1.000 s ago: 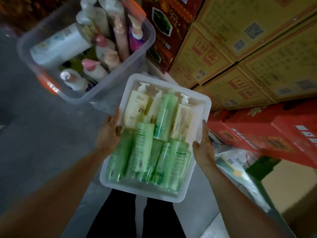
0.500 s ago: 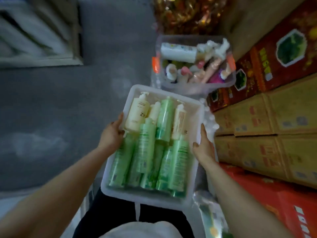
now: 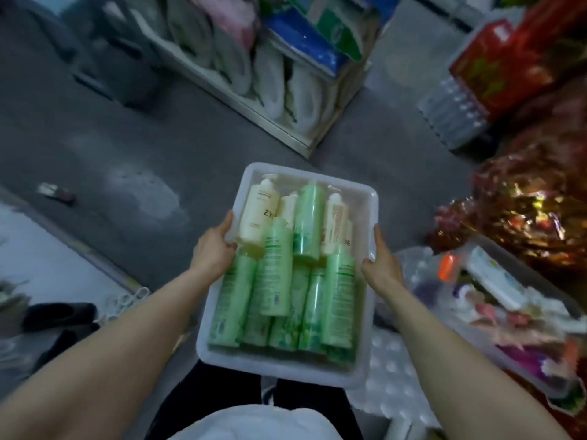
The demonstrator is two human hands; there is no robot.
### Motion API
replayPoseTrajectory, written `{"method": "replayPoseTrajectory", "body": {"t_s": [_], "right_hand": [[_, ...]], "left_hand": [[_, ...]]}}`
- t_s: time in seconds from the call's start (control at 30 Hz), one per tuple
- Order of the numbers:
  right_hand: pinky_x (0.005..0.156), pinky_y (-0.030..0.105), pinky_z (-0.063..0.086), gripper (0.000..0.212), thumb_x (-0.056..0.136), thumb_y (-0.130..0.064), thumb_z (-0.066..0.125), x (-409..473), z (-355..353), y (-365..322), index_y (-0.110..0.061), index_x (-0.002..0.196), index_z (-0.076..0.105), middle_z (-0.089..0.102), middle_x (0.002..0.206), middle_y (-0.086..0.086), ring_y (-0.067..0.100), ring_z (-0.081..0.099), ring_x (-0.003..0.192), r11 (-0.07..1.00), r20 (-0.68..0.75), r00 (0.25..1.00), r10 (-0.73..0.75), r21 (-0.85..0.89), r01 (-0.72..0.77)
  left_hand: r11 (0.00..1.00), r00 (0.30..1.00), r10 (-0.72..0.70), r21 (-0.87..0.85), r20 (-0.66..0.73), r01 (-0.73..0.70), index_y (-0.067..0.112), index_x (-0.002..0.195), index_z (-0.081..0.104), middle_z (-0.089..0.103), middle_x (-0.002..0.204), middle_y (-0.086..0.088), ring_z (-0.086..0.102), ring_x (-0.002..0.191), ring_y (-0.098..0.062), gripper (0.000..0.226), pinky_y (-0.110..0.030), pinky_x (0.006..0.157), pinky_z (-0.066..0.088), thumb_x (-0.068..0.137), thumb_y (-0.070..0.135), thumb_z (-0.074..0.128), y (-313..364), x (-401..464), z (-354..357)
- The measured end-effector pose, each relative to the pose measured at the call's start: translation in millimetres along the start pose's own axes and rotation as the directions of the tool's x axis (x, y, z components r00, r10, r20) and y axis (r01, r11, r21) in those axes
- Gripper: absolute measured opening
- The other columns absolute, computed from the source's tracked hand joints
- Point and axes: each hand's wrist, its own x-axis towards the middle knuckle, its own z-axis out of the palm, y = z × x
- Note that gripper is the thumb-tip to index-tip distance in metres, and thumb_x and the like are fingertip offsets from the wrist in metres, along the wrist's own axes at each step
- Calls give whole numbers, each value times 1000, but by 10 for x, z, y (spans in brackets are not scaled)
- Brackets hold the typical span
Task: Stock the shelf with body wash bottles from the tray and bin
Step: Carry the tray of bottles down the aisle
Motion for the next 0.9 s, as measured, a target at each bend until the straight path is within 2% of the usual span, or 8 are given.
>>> {"method": "replayPoseTrajectory", "body": {"t_s": [0.1,0.2,0.33,0.5,0.6,0.77,0.9], "right_hand": [[86,32,49,84,91,-5,46,336,17,-838,-40,158,10,53,144,14,36,61,109,994,8,994,-105,-20,105],[99,38,47,84,92,-7,47,653,69,-1660,-41,158,7,46,151,12,39,53,125,977,60,979,-197,-65,201],[102,39,45,86,90,-6,48,1122,206,-2766,-37,159,6,38,158,7,36,49,131,922,147,926,-348,-126,366],[118,39,29,86,91,-10,50,1804,522,-4159,-32,160,3,18,165,2,30,26,148,823,286,828,-482,-176,540],[113,42,36,85,92,-14,51,2174,751,-5062,-35,159,3,30,161,8,34,38,140,755,369,771,-519,-226,616],[108,40,42,87,90,-15,54,2547,1050,-6476,-35,159,5,42,154,12,35,48,132,695,482,672,-562,-165,699],[102,42,46,88,90,-24,59,2773,1329,-7549,-38,158,6,55,133,21,39,54,119,638,520,635,-572,-204,742]], "left_hand": [[996,995,-60,-70,-78,54,37,152,21,52,142,-5,57,118,-29,73,-33,85,46,92,16,55,-121,312,-523],[987,979,-129,-119,-156,111,35,152,23,53,141,-6,54,121,-31,70,-40,94,46,93,15,54,-219,593,-1037],[967,944,-226,-174,-242,187,37,152,22,56,137,-8,55,120,-33,73,-42,93,47,90,14,55,-475,1031,-1608],[907,866,-389,-296,-313,300,35,153,23,52,140,-10,53,123,-33,73,-40,99,45,90,17,57,-870,1722,-2165],[846,796,-500,-390,-341,365,35,152,22,48,145,-9,50,127,-31,73,-40,103,43,91,20,58,-1029,2142,-2511],[753,702,-618,-523,-353,400,36,152,23,47,146,-8,48,131,-31,73,-38,108,40,91,25,61,-1262,2728,-3191],[695,641,-675,-606,-366,386,34,152,25,50,144,-4,53,125,-28,73,-33,103,41,91,17,60,-1454,3241,-3782]]}}
